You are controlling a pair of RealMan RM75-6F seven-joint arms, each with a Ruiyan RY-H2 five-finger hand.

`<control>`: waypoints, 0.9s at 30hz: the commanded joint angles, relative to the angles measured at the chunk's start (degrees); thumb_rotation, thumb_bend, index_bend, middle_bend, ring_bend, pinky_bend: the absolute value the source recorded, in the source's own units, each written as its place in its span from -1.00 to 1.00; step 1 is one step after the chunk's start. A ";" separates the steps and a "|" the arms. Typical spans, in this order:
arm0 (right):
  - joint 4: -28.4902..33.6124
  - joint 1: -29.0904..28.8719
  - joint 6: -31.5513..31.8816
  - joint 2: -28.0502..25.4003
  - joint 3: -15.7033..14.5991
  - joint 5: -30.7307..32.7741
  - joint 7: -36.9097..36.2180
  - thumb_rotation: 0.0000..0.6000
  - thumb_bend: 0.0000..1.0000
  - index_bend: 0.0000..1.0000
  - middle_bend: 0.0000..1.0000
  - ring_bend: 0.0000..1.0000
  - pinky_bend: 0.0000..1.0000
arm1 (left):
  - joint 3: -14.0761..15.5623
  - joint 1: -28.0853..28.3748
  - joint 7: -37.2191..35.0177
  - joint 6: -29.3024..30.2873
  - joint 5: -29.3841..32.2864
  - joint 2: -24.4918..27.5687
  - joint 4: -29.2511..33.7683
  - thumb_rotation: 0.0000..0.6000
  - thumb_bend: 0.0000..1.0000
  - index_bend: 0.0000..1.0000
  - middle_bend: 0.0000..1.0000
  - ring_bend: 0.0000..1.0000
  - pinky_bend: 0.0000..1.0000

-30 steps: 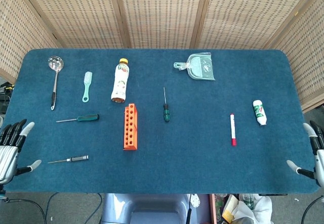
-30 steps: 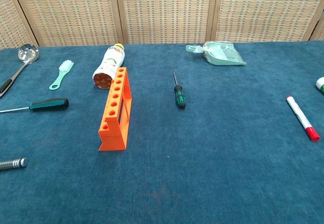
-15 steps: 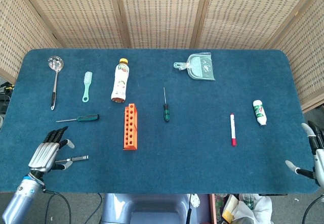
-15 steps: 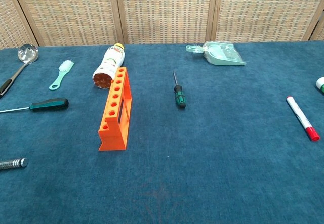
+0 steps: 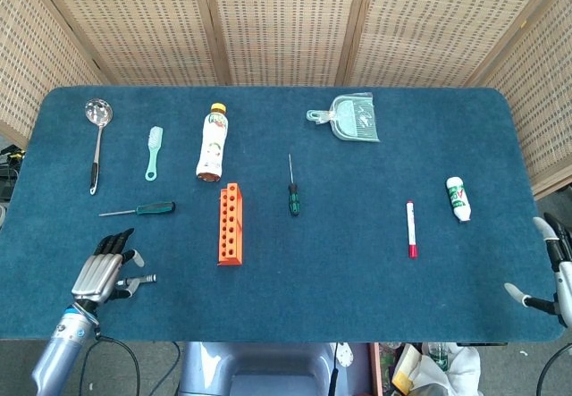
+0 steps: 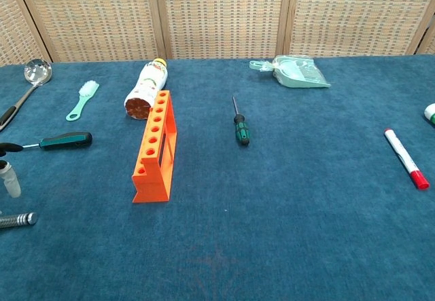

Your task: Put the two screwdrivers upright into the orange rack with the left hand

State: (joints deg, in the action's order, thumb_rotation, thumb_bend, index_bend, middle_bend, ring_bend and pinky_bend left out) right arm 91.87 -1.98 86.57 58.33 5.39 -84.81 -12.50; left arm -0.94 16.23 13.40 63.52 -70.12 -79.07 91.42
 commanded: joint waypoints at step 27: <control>-0.18 -0.30 -1.14 0.15 -0.11 0.78 -0.07 1.00 -1.00 -1.00 -1.00 -1.00 -1.00 | 1.60 0.17 -2.30 -0.70 -2.45 -5.63 -7.61 1.00 -0.27 -0.13 -1.00 -1.00 -1.00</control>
State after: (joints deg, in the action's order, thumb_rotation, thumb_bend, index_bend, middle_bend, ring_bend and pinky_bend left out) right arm 91.70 -2.28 85.43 58.47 5.27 -84.04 -12.58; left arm 0.66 16.38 11.06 62.87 -72.62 -84.67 83.85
